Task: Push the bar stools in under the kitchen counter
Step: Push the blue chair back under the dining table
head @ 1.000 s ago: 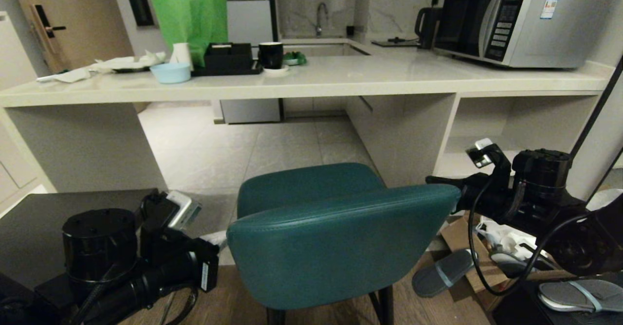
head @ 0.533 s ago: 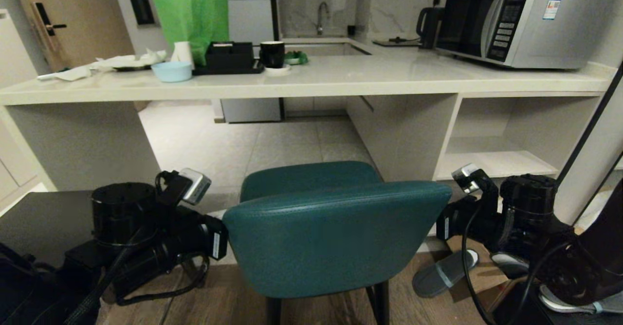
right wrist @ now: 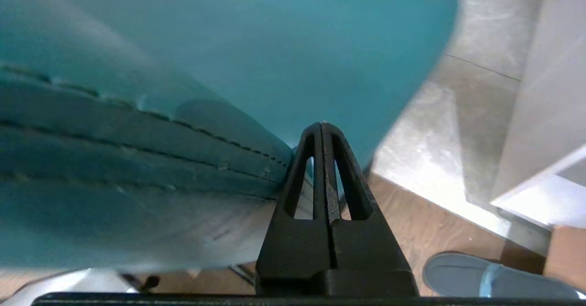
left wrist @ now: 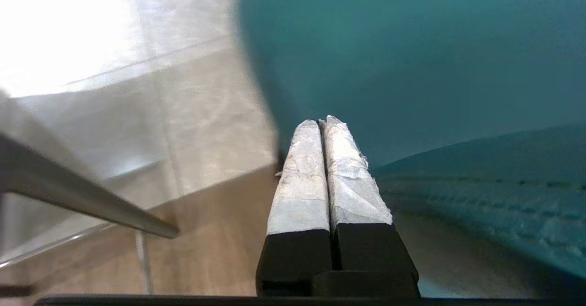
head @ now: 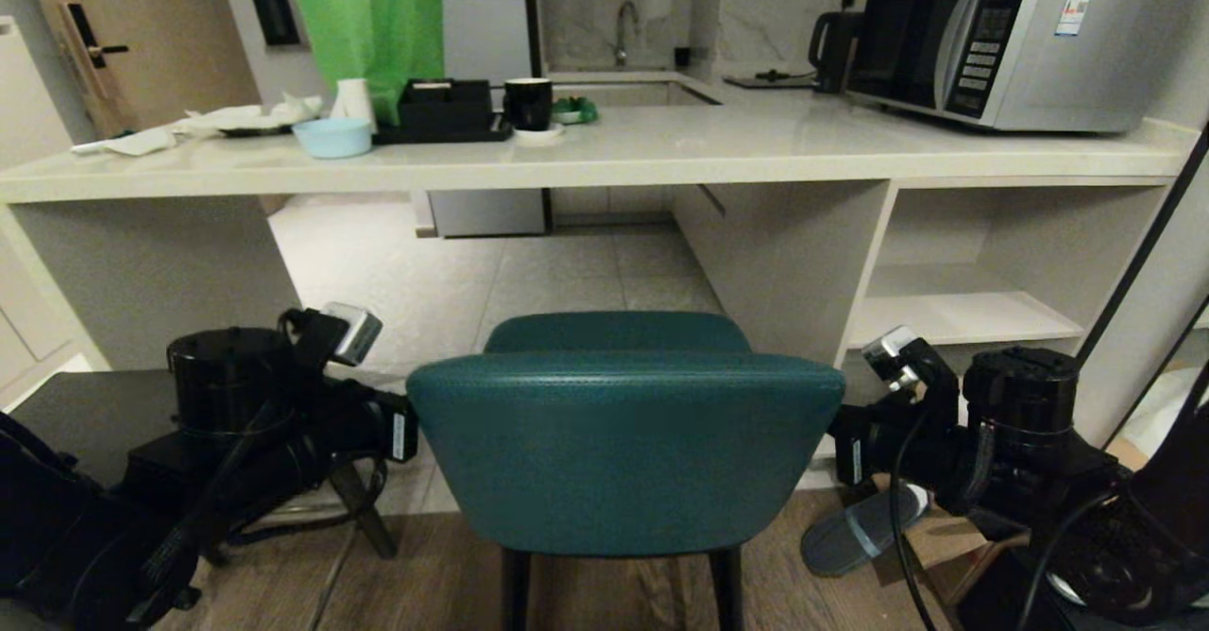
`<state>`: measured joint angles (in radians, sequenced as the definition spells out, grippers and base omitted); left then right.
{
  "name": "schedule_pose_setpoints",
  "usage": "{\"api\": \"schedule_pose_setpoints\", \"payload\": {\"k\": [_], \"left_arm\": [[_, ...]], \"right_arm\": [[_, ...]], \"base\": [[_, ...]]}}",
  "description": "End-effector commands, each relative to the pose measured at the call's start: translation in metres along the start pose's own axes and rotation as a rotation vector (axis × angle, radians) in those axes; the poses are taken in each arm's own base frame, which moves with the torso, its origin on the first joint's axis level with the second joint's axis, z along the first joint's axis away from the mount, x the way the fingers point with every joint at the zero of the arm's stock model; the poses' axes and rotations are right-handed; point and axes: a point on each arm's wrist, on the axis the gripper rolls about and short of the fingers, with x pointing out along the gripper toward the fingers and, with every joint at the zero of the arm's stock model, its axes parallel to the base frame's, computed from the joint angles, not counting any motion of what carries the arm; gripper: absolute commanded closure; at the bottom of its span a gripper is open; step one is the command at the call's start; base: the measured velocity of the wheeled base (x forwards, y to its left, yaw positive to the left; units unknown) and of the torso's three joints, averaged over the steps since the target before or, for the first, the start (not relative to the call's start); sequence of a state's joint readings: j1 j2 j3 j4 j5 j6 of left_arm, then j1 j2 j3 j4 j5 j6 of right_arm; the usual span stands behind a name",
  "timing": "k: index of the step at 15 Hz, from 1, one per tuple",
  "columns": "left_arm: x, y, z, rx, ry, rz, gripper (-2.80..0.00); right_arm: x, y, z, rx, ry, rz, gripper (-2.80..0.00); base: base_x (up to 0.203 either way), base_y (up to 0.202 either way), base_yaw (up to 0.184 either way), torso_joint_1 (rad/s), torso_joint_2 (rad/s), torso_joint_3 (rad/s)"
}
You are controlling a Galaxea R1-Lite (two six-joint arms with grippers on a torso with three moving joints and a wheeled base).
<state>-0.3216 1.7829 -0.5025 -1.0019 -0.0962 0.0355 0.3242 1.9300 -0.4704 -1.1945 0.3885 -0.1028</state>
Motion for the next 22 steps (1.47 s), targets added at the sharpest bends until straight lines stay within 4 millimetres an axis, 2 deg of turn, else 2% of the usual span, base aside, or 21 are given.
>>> {"api": "schedule_pose_setpoints", "payload": {"k": [1, 5, 7, 15, 22], "left_arm": [[0.009, 0.003, 0.002, 0.001, -0.01, 0.0, 0.0], [0.013, -0.007, 0.004, 0.015, -0.015, -0.01, 0.0], [0.013, -0.007, 0.001, 0.016, 0.001, 0.041, 0.0], [0.007, -0.007, -0.009, 0.033, 0.037, 0.045, 0.0], [0.006, -0.011, -0.012, 0.036, 0.049, 0.034, 0.0]], "right_arm": [[-0.002, 0.003, 0.006, -0.013, -0.028, 0.019, 0.0], [-0.002, 0.0, 0.005, -0.009, -0.027, 0.006, 0.0], [-0.001, -0.003, 0.004, -0.004, -0.026, -0.003, 0.0], [0.012, -0.009, 0.006, -0.008, -0.034, -0.043, 0.0], [0.014, -0.008, 0.002, -0.005, -0.019, -0.04, 0.0]], "base": [[0.0, 0.0, 0.0, 0.0, 0.0, 0.0], [0.0, 0.0, 0.0, 0.0, 0.0, 0.0], [0.0, 0.0, 0.0, 0.0, 0.0, 0.0], [0.008, 0.0, 0.0, -0.001, 0.0, 0.0], [0.182, 0.0, 0.001, 0.0, 0.0, 0.007]]}}
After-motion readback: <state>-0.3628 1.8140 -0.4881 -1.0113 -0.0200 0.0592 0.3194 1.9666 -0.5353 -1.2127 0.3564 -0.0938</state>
